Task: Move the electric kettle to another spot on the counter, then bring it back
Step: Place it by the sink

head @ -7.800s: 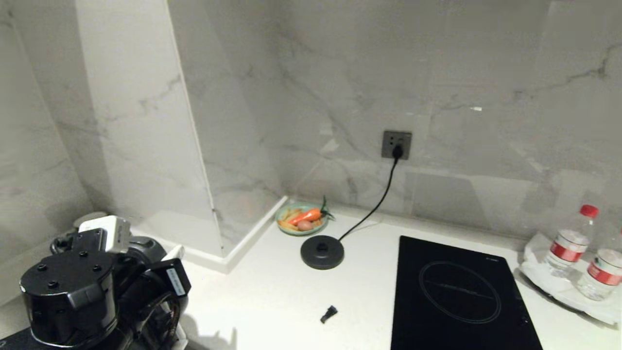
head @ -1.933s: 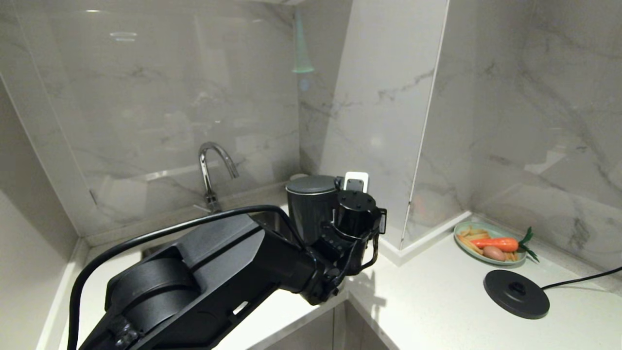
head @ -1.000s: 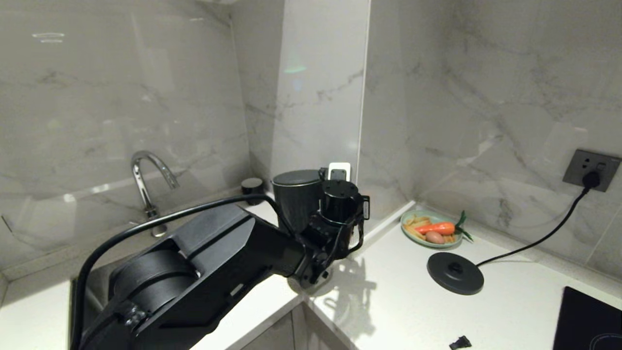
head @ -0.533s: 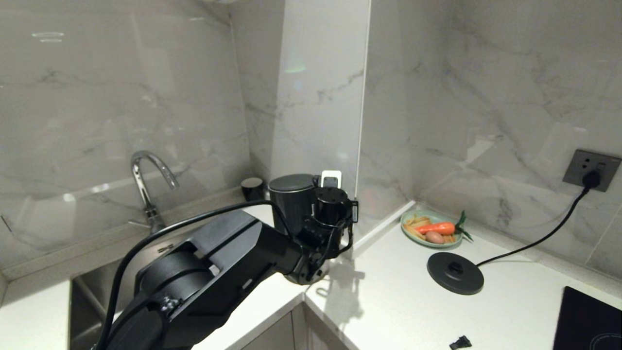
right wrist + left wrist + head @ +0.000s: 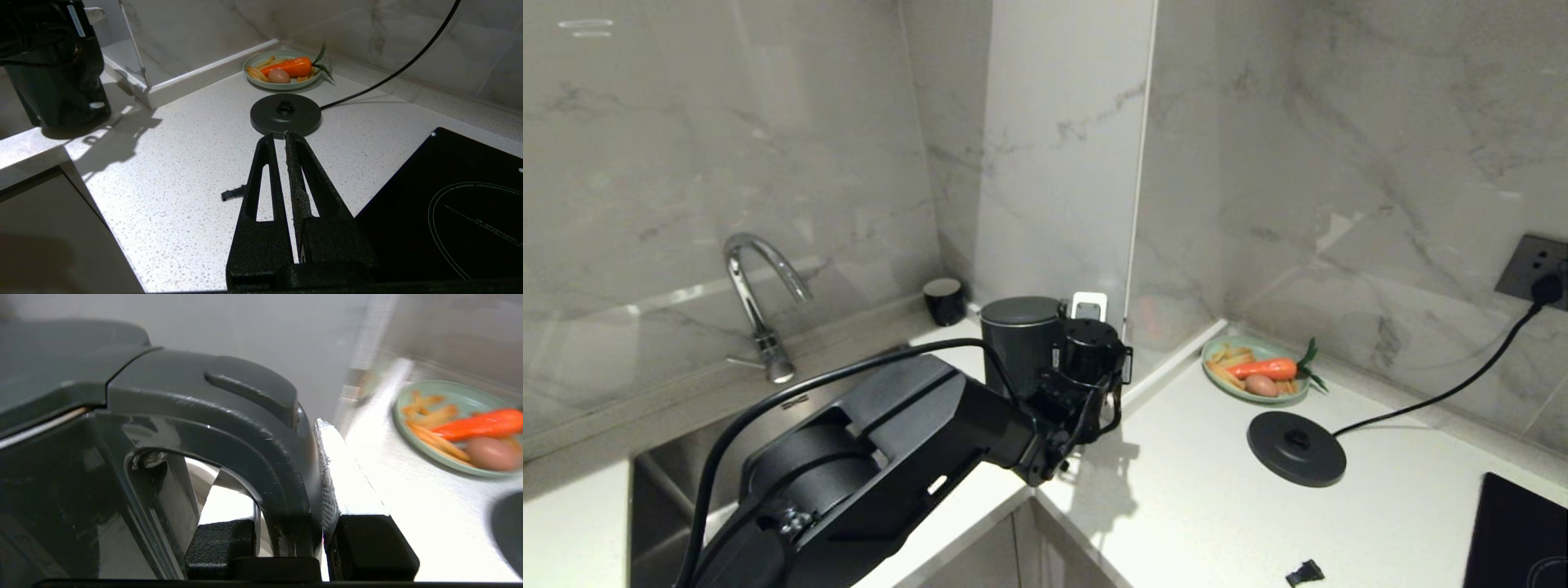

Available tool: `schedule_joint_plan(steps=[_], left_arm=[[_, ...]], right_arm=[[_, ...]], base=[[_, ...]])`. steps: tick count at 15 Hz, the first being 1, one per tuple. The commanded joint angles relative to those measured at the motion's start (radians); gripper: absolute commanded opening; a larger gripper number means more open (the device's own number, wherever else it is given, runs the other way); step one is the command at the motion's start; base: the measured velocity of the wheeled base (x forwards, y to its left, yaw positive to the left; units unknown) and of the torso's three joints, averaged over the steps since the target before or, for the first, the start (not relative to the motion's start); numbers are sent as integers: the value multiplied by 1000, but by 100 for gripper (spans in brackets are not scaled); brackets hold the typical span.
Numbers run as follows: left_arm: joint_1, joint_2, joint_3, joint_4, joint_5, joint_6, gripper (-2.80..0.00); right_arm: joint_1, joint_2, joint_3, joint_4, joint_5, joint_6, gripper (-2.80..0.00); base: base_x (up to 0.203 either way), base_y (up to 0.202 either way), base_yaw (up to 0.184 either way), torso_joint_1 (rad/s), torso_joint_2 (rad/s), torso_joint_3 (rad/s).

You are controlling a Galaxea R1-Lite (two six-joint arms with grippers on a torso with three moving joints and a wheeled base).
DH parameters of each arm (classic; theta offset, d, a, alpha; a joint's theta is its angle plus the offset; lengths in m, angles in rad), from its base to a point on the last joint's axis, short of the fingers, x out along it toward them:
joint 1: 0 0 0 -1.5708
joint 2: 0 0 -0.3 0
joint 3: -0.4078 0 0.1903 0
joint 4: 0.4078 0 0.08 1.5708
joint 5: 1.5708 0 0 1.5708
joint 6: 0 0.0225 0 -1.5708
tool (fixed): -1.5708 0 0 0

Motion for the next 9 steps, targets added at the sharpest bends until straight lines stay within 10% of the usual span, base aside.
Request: schedule_joint_plan(steps=[1, 9], left_arm=[[13, -2, -1, -10, 2, -2, -280], [21, 6, 76, -150, 25, -13, -280]], right_arm=[[1, 0, 0, 0, 0, 0, -280], [1, 0, 0, 0, 0, 0, -280]], base=[[0, 0, 0, 1, 2, -196], [0, 0, 0, -1, 0, -25]])
